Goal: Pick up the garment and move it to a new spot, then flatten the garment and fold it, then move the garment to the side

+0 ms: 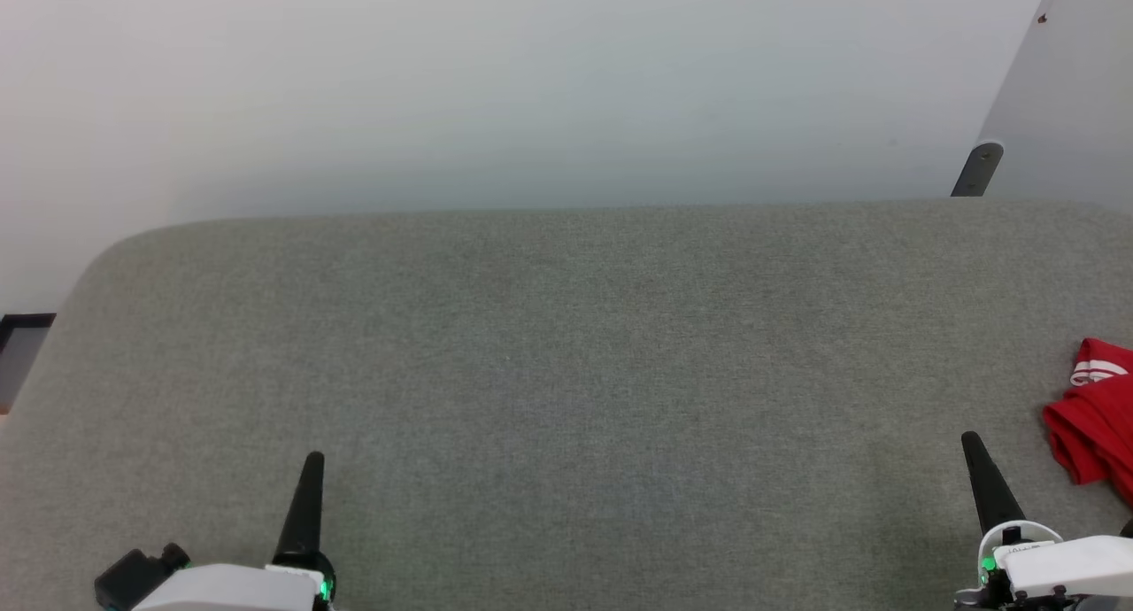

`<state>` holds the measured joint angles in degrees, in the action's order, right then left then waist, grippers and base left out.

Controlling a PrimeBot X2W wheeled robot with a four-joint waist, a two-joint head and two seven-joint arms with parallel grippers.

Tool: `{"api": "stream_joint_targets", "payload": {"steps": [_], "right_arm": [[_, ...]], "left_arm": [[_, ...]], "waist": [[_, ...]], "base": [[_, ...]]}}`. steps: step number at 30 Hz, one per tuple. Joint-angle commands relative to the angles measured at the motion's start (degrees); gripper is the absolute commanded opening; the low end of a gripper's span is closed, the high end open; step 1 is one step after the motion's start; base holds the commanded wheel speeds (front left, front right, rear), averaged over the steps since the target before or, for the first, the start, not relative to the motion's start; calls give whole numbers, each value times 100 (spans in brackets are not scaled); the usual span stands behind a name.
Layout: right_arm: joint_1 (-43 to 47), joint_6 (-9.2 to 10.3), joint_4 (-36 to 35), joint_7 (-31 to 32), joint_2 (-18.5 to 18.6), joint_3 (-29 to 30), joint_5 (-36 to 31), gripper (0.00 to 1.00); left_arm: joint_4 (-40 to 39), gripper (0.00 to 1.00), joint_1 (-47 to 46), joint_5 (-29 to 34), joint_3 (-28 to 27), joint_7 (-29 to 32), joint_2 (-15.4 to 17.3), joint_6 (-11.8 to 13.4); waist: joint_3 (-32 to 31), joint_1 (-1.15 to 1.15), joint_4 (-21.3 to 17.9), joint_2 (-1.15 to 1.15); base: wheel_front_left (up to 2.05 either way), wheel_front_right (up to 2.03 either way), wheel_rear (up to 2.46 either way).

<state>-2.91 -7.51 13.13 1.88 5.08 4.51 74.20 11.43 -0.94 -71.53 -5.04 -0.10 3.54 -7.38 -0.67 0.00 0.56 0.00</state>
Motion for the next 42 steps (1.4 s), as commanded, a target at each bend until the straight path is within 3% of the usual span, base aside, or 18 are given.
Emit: {"api": "stream_joint_targets", "payload": {"steps": [1, 42], "right_arm": [[-133, 2, -23, 29, -11, 27, 108, 0], [-336, 3, 75, 425, -204, 194, 1607, 0]], "left_arm": [[-20, 0, -105, -132, -18, 27, 23, -12], [232, 0, -494, -1892, -78, 546, -11, -19]], "waist": [[2, 0, -1, 0], [71, 0, -47, 0]], "base": [[0, 0, 0], [0, 0, 0]]}}
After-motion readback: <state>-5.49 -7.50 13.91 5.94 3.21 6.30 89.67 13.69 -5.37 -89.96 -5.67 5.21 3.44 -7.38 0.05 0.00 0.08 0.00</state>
